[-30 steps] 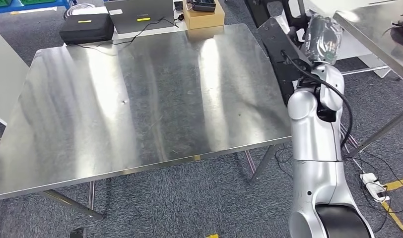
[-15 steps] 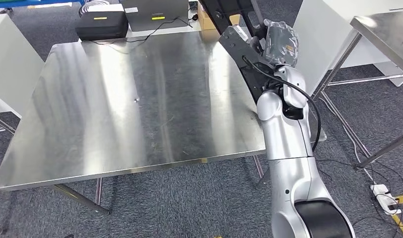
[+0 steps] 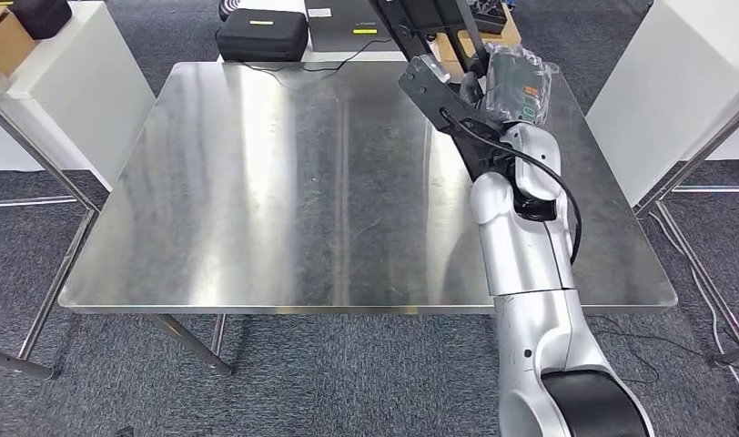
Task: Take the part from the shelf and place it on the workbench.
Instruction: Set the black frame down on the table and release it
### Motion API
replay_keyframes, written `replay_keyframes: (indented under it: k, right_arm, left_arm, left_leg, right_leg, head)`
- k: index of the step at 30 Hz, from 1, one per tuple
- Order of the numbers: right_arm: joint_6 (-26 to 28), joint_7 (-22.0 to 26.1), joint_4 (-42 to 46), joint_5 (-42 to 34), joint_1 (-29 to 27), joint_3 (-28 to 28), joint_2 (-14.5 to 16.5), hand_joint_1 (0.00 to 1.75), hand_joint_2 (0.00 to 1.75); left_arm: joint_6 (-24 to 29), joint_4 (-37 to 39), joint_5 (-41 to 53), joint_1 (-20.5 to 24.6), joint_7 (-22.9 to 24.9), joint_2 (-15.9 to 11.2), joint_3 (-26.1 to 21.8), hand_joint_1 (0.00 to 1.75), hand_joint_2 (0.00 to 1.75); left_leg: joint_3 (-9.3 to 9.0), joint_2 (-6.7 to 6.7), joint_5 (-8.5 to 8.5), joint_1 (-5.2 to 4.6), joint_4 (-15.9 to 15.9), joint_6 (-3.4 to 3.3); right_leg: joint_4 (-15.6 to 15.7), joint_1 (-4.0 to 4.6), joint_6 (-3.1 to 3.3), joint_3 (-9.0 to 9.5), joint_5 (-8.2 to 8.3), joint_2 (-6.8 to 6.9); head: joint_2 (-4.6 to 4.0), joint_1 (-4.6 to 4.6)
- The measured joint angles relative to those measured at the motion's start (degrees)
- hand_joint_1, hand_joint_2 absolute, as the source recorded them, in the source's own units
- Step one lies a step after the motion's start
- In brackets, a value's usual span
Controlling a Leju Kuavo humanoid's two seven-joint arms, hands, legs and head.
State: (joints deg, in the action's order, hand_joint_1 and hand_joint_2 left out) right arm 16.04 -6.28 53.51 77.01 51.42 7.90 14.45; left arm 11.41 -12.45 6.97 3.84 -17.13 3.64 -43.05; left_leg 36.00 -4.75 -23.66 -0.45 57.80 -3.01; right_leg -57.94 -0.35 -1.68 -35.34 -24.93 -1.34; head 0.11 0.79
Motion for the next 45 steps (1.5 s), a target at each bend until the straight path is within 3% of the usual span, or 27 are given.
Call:
replay_keyframes:
  k: [3,9,13,14,18,26,36,45]
  right_arm:
    - [0.71,-0.48,-0.79,3.19,0.0,-0.1,-0.21,1.75,1.75]
    - [0.51,-1.47,-3.4,8.44,-0.06,-0.16,-0.2,1.75,1.75]
    - [0.36,-1.9,-5.22,8.91,-0.01,0.37,0.48,0.0,0.0]
    - [0.3,-2.07,-5.7,8.98,0.11,0.75,0.8,0.0,0.0]
    - [0.24,-3.13,-8.32,9.04,1.17,3.77,2.78,0.0,0.0]
    - [-0.38,-5.43,-11.26,6.61,2.58,12.38,5.18,0.0,0.0]
    - [-1.3,-7.78,-11.37,-1.13,3.2,22.45,5.22,0.0,0.0]
    - [-1.38,-9.48,-11.49,-2.41,3.96,26.35,5.21,0.0,0.0]
  left_arm:
    - [-0.86,-0.01,1.19,-0.31,-1.29,-0.17,-0.09,0.0,0.0]
    - [-1.63,-0.01,2.98,-0.27,-1.73,-0.5,-0.15,0.0,0.0]
    - [-0.2,-0.01,2.88,-0.26,-1.7,-0.52,-0.57,0.0,1.75]
    - [0.51,-0.01,2.32,-0.23,-1.56,-0.49,-0.94,0.0,1.75]
    - [4.26,-0.01,0.11,0.05,0.41,-0.19,-3.39,0.0,0.0]
    - [3.72,0.01,-2.24,0.17,4.96,0.09,-7.12,0.0,0.0]
    - [5.88,0.01,-4.79,0.23,5.0,0.48,-10.49,0.0,0.0]
    - [7.54,0.03,-5.63,0.31,3.74,1.1,-12.26,0.0,0.0]
  left_leg:
    - [0.14,-0.08,-0.25,-0.06,0.17,-0.43]
    - [-0.14,0.61,-0.31,0.01,-0.14,-0.22]
    - [-0.15,0.62,-0.33,0.06,-0.18,0.07]
    - [-0.15,0.63,-0.33,0.06,-0.19,0.14]
    - [-0.16,0.68,-0.33,0.06,-0.19,0.19]
    - [-0.14,0.64,-0.32,-0.04,-0.18,0.19]
    - [-0.15,0.64,-0.32,-0.11,-0.16,0.19]
    - [-0.17,0.64,-0.32,-0.1,-0.17,0.19]
  right_leg:
    - [0.61,0.12,0.11,0.31,0.44,-0.03]
    - [0.58,0.3,0.17,0.29,0.45,-0.6]
    - [0.54,0.35,0.24,0.29,0.4,-0.61]
    - [0.53,0.35,0.25,0.3,0.4,-0.61]
    - [0.53,0.33,0.25,0.3,0.4,-0.64]
    - [0.55,0.19,0.26,0.32,0.39,-0.62]
    - [0.57,0.11,0.26,0.34,0.39,-0.62]
    - [0.56,0.12,0.26,0.34,0.4,-0.62]
  head:
    - [0.0,0.03]
    - [0.0,0.02]
    - [0.0,-0.01]
    - [0.0,-0.01]
    - [0.0,0.0]
    - [0.0,-0.01]
    - [0.0,-0.02]
    - [0.0,-0.01]
